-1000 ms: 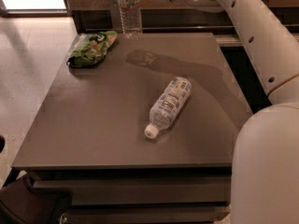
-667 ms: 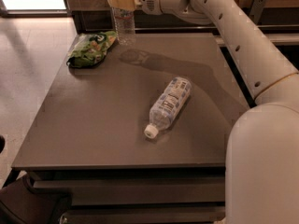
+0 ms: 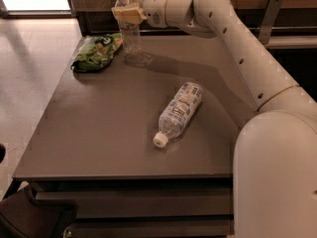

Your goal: Move water bottle near green rice chip bag

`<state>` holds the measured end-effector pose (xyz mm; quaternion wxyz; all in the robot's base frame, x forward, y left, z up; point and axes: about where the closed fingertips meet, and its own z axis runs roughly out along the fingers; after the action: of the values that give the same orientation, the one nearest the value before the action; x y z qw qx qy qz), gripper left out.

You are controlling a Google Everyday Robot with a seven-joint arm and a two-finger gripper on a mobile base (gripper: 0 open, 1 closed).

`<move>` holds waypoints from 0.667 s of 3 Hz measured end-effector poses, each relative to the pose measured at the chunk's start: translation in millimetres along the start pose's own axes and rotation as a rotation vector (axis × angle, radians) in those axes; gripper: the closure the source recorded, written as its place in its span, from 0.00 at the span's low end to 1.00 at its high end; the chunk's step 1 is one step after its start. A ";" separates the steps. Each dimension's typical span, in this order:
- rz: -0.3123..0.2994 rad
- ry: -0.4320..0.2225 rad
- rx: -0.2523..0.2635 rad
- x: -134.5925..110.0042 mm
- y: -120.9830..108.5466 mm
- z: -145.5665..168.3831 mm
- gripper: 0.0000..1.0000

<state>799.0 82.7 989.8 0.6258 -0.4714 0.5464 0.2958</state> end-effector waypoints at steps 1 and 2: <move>-0.005 0.004 -0.019 26.2 0.6 5.5 1.00; 0.001 0.011 -0.036 37.0 2.5 8.3 1.00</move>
Offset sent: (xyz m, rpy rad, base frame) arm 0.0143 -0.0032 -0.0483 -0.0283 0.0201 0.0379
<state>808.7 85.9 953.1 0.6141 -0.4841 0.5447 0.3030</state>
